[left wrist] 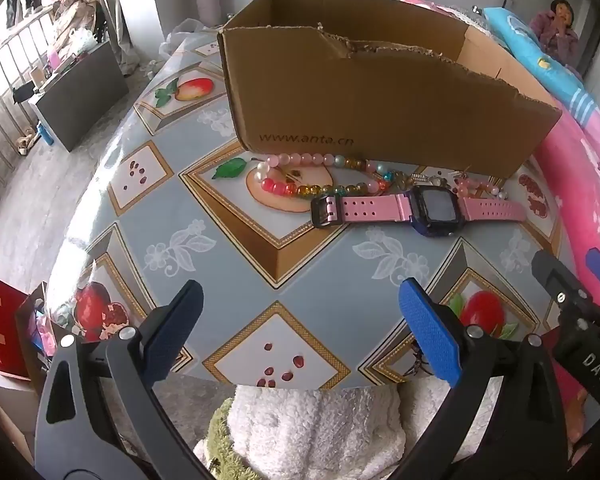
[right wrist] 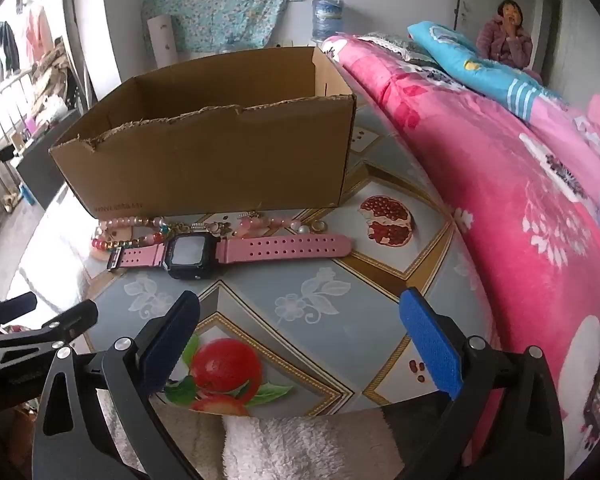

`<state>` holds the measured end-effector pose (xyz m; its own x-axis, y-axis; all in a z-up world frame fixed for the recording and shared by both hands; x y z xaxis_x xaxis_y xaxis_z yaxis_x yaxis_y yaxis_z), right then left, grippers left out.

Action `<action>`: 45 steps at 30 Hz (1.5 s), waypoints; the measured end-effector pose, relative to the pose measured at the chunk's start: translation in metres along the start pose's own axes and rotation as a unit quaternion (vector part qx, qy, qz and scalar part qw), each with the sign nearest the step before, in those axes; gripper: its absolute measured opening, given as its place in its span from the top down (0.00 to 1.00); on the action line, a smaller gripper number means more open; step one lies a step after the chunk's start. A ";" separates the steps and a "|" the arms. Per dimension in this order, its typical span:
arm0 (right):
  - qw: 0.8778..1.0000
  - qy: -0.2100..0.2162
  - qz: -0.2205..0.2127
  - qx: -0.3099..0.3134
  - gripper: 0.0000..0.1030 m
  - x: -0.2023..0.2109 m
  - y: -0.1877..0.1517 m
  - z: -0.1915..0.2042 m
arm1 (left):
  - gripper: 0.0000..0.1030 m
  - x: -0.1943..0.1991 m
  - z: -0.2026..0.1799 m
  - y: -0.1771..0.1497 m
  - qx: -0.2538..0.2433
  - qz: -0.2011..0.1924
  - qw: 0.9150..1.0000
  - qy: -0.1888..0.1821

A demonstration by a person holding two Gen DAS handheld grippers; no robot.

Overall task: Organize jewelry
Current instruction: 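Move the right gripper toward the pink-strapped smartwatch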

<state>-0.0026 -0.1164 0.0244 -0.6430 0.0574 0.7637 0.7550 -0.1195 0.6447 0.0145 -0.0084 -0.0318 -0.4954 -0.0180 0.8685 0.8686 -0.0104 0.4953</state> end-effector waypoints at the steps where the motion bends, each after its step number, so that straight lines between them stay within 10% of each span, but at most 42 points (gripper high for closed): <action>1: 1.000 0.002 0.000 -0.004 0.05 0.000 0.001 -0.001 | 0.08 -0.001 0.000 0.000 -0.001 0.000 1.000 0.001; 9: 0.999 0.027 -0.017 0.010 0.05 -0.001 0.005 -0.002 | 0.08 -0.004 0.005 -0.002 -0.006 -0.011 1.000 0.006; 20: 0.976 0.175 -0.013 0.128 0.13 -0.011 0.013 0.047 | 0.08 -0.011 0.034 -0.005 -0.013 -0.047 0.999 -0.016; 35: 0.927 0.191 0.065 0.317 0.35 -0.072 0.012 0.080 | 0.08 -0.007 0.040 -0.004 -0.011 -0.119 0.979 -0.167; 45: 0.907 0.190 0.084 0.367 0.48 -0.074 0.009 0.078 | 0.08 0.001 0.032 -0.015 -0.044 -0.141 0.979 -0.137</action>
Point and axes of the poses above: each gripper's, at about its wrist camera, not at the fingertips, and x roughly against the way its jaws point, z to its left, y to its top, the point moved 3 cm from there along -x, roughly the way its jaws point, and after that the axes turned 5 degrees about -x, right-handed, at the moved point
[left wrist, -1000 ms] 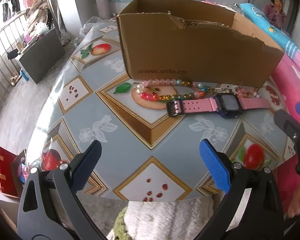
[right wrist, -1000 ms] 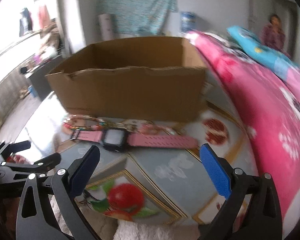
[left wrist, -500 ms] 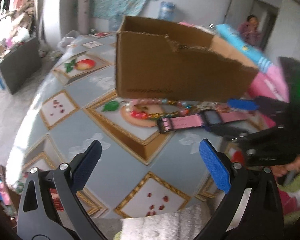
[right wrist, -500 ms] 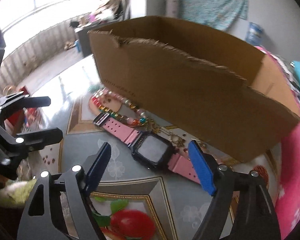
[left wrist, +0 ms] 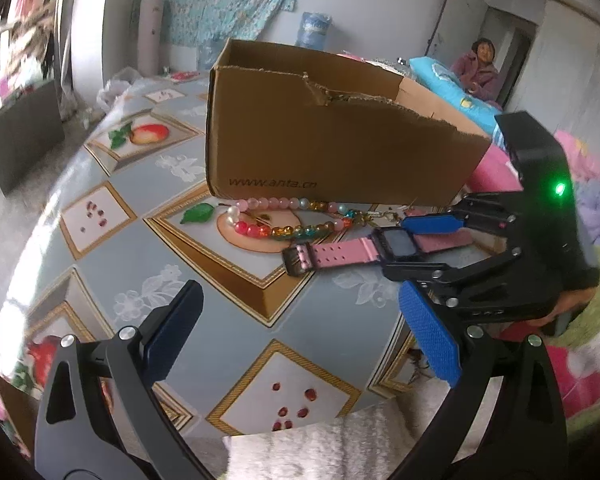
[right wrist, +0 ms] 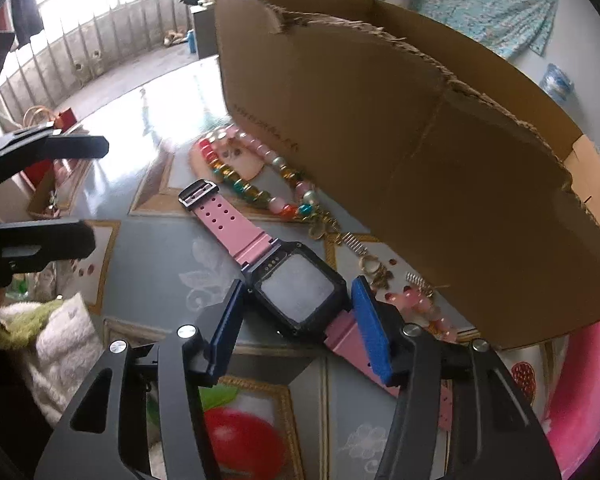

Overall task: Organize jewelry
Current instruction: 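Move the right gripper toward the pink-strapped smartwatch, then close the right gripper on the watch body and lift it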

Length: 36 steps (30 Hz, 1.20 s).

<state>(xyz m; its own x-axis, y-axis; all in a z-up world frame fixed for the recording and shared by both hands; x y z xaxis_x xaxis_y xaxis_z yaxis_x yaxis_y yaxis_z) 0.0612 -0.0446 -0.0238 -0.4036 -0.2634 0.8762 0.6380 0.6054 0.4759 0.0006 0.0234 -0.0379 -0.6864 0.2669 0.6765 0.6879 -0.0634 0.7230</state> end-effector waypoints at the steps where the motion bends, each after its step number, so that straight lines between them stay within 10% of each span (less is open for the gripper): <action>1: 1.000 0.005 0.001 0.000 0.48 0.001 -0.004 0.005 | 0.08 0.002 -0.003 -0.002 -0.009 0.001 1.000 0.005; 11: 0.982 0.152 0.078 -0.085 0.48 0.013 -0.028 -0.005 | 0.08 0.014 -0.046 -0.015 -0.152 -0.010 0.988 0.038; 24: 0.953 0.250 0.118 -0.121 0.48 0.005 -0.026 -0.022 | 0.72 -0.016 -0.074 -0.014 -0.254 0.021 0.966 0.051; 30: 0.951 0.251 0.101 -0.146 0.47 0.013 -0.028 -0.039 | 0.89 -0.023 -0.061 -0.006 -0.204 0.050 0.978 0.012; 36: 0.979 0.166 0.067 -0.096 0.46 0.031 -0.047 -0.029 | 0.91 -0.028 -0.037 0.010 -0.116 0.088 0.989 -0.040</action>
Point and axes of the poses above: each gripper's, at about its wrist camera, not at the fingertips, and x roughly against the way its jaws point, z to its left, y to its top, the point moved 3 cm from there along -x, roughly the way its jaws point, and after that the axes turned 5 degrees about -x, right-handed, at the moved point
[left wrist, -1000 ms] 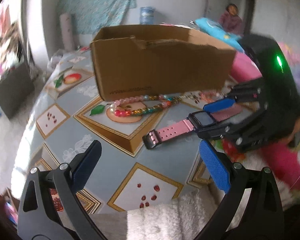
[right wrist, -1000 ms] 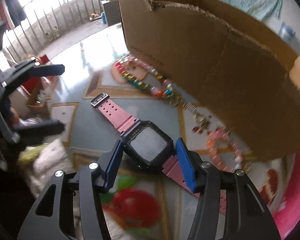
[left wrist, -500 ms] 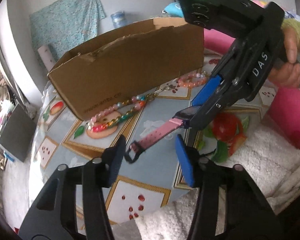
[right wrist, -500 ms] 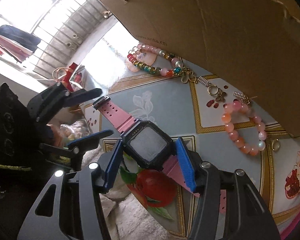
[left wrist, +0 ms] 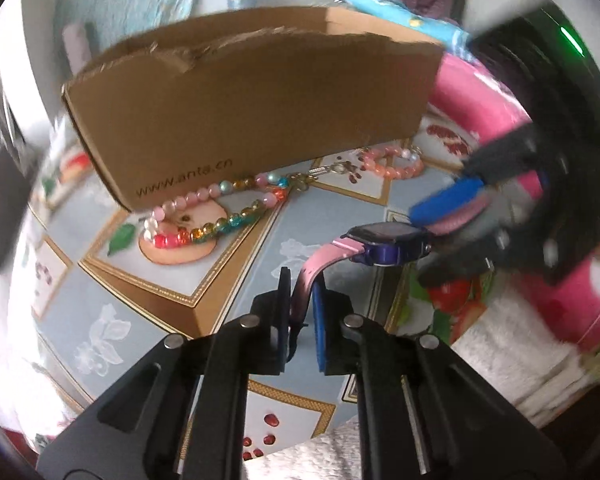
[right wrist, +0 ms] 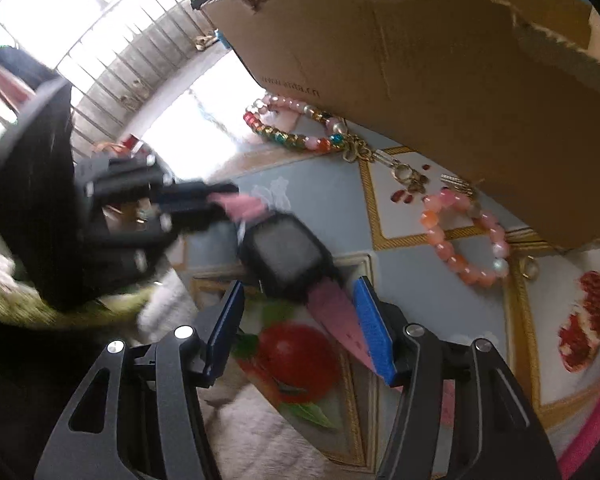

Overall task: Organize jewelry
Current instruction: 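Close the right gripper on the watch body and lift it, then carry the watch into the cardboard box and lower it to the bottom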

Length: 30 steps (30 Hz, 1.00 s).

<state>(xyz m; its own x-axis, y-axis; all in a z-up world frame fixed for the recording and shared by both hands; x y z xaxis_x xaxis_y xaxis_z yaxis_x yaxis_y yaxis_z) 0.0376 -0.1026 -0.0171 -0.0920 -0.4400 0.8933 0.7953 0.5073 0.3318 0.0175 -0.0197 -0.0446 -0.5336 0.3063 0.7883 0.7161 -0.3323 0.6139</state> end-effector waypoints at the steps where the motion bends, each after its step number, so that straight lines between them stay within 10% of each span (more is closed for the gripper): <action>1: 1.000 -0.013 -0.004 0.006 0.46 0.001 -0.002 0.000 | 0.92 -0.001 0.006 0.001 0.019 0.007 1.000 -0.012; 4: 0.996 -0.079 -0.023 0.035 0.47 0.005 -0.013 -0.001 | 0.93 -0.003 0.017 0.000 0.054 0.019 0.998 -0.037; 11: 0.988 -0.130 -0.078 0.000 0.94 0.021 -0.021 -0.018 | 0.93 -0.001 0.020 -0.001 0.055 0.014 0.998 -0.021; 24: 0.973 -0.116 -0.201 0.001 0.95 0.133 0.041 0.011 | 0.94 0.100 0.045 0.082 0.023 -0.085 0.996 -0.017; 30: 0.990 -0.060 -0.106 -0.068 0.95 0.110 0.139 -0.052 | 0.94 0.061 0.101 0.159 0.034 -0.040 0.999 -0.005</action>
Point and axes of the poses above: each gripper's, at about its wrist camera, not at the fingertips, and x roughly against the way its jaws point, z to its left, y to its top, the point moved 3 cm from there along -x, roughly the way its jaws point, and after that the axes turned 5 degrees about -x, right-handed, at the moved point
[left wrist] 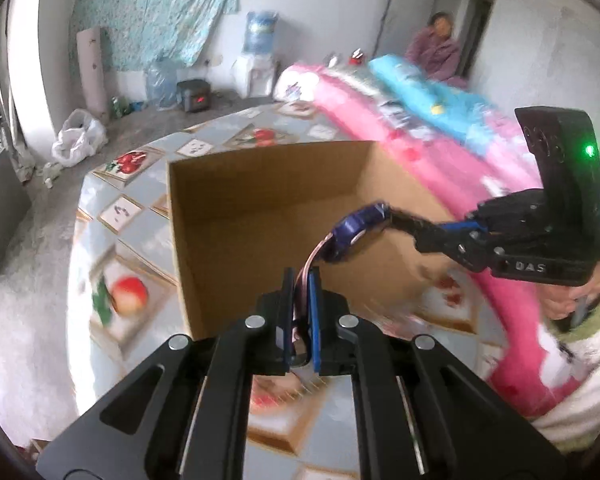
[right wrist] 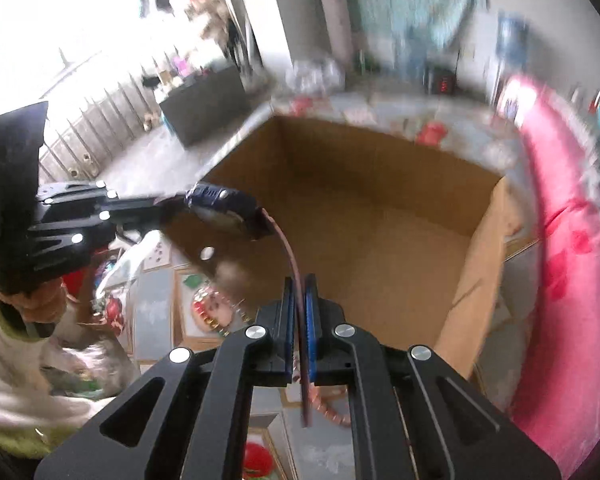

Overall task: Organize jewelry
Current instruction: 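Carry the watch into the cardboard box and lower it to the bottom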

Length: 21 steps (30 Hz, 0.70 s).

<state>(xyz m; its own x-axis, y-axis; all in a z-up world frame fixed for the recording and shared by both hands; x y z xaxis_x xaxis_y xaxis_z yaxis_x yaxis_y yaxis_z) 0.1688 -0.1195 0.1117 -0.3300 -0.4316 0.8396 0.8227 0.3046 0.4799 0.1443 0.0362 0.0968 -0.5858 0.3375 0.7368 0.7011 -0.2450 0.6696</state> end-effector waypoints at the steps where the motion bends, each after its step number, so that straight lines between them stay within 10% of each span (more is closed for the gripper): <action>1: 1.000 0.006 0.020 -0.016 0.95 -0.015 0.008 -0.004 | 0.94 -0.021 0.006 0.012 0.004 0.021 1.000 0.006; 8: 0.986 -0.001 0.131 -0.099 0.91 -0.099 0.052 -0.057 | 0.93 -0.113 0.042 0.050 -0.004 0.116 0.993 0.034; 11: 0.985 -0.039 0.132 -0.103 0.82 -0.108 0.056 -0.068 | 0.62 -0.130 0.048 0.059 -0.019 0.126 0.989 0.070; 21: 0.992 -0.081 0.095 -0.033 0.65 -0.091 0.066 -0.052 | 0.27 -0.040 0.060 0.041 0.009 -0.021 0.992 0.121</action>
<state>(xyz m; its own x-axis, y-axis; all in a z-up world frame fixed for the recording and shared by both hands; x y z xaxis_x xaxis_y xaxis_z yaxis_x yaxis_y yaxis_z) 0.2778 -0.1042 0.0536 -0.2310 -0.2277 0.9459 0.9043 0.3085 0.2951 0.2207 0.0669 0.0899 -0.6932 0.1176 0.7111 0.6803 -0.2192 0.6994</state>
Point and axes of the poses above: each gripper's, at about its wrist camera, not at the fingertips, and x roughly against the way its jaws point, z to its left, y to its top, the point moved 3 cm from there along -x, roughly the way its jaws point, and after that the axes turned 5 degrees about -x, right-handed, at the moved point
